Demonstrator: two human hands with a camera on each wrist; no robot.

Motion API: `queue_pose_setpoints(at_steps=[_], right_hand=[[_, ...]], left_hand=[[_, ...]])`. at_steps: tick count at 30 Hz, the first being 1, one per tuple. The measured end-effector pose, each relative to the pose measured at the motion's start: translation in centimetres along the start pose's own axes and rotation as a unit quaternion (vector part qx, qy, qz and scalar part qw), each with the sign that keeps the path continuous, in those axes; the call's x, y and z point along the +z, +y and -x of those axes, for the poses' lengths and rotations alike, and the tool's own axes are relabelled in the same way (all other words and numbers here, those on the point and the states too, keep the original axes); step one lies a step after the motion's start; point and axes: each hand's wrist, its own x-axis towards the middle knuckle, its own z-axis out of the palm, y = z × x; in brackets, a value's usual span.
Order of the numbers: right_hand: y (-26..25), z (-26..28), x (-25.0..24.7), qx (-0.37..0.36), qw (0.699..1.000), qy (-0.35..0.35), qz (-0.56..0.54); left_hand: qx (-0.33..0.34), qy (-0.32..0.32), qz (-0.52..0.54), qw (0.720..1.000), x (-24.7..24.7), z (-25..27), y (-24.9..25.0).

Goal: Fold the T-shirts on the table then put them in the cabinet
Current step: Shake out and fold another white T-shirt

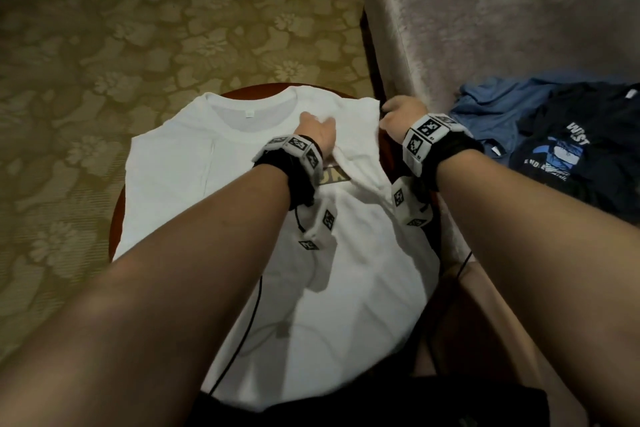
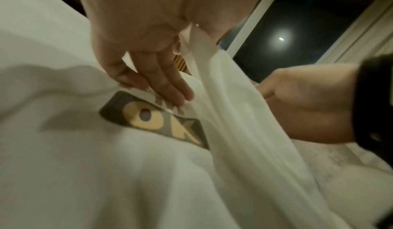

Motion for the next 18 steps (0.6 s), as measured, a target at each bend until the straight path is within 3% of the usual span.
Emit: queue_pose_setpoints(at_steps=[4,7,12,14,18], right_hand=[[1.1,2.5,-0.4,-0.008,0.997,-0.082,-0.009],[1.5,4.2,0.2,-0.023,0.991,-0.116,0.061],[2.3,5.7,1.3,-0.045,0.992,-0.082,0.085],[2.1,5.7,1.3,-0.040,0.996,-0.062,0.052],[1.8,5.3,1.1,-0.019,0.997,-0.066,-0.020]], left_hand=[[-0.022,-0.018,-0.017,0.999,0.0,1.7,-0.7],[0.008,0.019,-0.007,1.000,0.4,2.7,-1.3],[0.100,0.105,-0.109,0.983,0.9,3.8,-2.5],[0.126,0.068,-0.138,0.980,1.4,4.2,-2.7],[0.099,-0.010,-0.154,0.983,2.6,4.2,-2.7]])
